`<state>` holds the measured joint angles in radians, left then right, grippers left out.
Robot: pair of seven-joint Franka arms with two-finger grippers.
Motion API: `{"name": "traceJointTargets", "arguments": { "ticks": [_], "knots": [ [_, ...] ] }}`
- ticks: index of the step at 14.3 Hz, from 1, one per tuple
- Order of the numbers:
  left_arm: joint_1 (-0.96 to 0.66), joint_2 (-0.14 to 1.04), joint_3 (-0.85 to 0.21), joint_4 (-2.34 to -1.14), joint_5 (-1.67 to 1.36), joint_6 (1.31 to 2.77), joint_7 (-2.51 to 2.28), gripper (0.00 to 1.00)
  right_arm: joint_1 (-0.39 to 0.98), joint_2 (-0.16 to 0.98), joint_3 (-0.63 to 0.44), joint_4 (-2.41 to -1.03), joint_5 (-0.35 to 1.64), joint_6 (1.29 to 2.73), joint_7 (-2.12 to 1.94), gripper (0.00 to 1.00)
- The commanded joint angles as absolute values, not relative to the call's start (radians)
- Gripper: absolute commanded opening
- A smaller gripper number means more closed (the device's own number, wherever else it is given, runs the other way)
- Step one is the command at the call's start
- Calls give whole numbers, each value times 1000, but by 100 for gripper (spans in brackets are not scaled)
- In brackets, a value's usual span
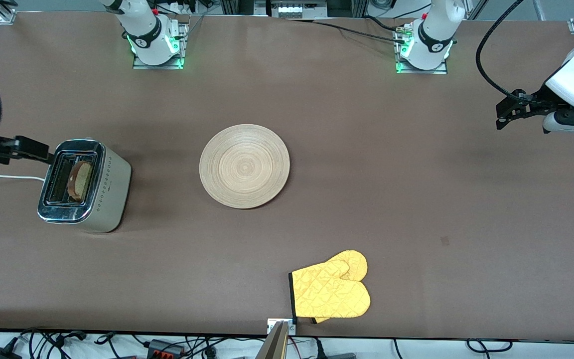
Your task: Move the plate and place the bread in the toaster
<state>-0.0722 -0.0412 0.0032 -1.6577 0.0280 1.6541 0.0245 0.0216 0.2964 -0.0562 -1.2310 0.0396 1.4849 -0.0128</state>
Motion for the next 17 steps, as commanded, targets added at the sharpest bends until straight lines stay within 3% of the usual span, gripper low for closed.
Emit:
{"name": "traceJointTargets", "arguments": {
  "ticks": [1, 3, 4, 17],
  "knots": [
    [-78, -26, 6, -1624, 49, 1631, 34, 100, -82, 80, 10, -1591, 66, 1738, -20, 100],
    [-78, -26, 6, -1624, 49, 1631, 34, 100, -185, 84, 131, -1582, 58, 1703, -17, 100],
    [-77, -26, 6, -1624, 49, 1629, 34, 100, -187, 84, 141, -1582, 55, 1700, -11, 100],
    [-77, -28, 6, -1624, 49, 1614, 32, 100, -160, 143, 137, -1508, -31, 1617, -11, 100]
  ]
}}
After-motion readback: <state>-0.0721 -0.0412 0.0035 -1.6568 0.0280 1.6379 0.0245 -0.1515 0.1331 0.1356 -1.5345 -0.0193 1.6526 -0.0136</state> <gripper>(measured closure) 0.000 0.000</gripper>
